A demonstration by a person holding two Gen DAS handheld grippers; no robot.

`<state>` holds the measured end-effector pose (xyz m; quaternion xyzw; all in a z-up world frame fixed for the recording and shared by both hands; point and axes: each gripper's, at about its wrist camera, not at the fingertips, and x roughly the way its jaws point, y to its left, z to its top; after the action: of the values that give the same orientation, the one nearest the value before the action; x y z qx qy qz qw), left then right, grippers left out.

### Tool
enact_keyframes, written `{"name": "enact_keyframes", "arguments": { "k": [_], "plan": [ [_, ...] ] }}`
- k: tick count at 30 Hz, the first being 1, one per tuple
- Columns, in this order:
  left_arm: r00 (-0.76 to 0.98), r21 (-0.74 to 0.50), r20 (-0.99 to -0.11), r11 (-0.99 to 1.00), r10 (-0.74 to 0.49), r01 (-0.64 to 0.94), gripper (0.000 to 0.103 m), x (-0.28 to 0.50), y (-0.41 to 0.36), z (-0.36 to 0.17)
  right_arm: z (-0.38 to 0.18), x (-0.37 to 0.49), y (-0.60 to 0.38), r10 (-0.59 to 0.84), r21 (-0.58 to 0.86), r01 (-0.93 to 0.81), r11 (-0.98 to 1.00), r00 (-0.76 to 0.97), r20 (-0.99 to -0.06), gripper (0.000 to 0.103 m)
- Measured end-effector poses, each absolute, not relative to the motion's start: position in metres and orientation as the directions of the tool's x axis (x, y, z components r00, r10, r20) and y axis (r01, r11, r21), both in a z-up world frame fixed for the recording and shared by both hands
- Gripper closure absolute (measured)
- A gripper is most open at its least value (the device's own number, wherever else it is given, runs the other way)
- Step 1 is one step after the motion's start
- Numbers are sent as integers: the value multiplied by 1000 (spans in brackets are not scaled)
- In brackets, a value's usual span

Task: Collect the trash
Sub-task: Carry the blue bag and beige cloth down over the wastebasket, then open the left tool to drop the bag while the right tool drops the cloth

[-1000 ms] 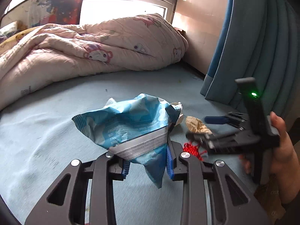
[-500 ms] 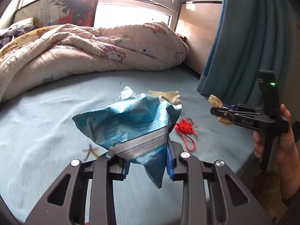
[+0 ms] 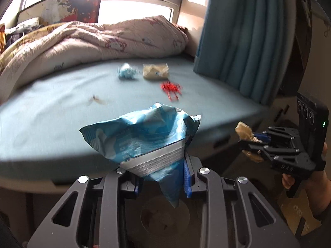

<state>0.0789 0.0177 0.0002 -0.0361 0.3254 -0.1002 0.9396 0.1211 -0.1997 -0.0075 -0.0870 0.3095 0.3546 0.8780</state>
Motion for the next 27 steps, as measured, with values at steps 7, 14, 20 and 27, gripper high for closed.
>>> {"name": "enact_keyframes", "arguments": {
  "k": [7,14,20,27],
  "plan": [
    [709,-150,-669,975,-223,165,74,44,4,-70,-96,83,-205,549,95,-684,724,486,-680,86],
    [625,-168,-743,970,-240,174,74,42,-7,-154,-153,76,-204,517,105,-677,729,443,-732,86],
    [530,-189,-808,966,-256,178,74,70,-13,-240,-198,94,-201,490,112,-658,745,425,-761,86],
    [454,-200,-849,960,-270,195,74,103,-20,-309,-242,119,-196,469,160,-626,763,367,-803,86]
  ]
}}
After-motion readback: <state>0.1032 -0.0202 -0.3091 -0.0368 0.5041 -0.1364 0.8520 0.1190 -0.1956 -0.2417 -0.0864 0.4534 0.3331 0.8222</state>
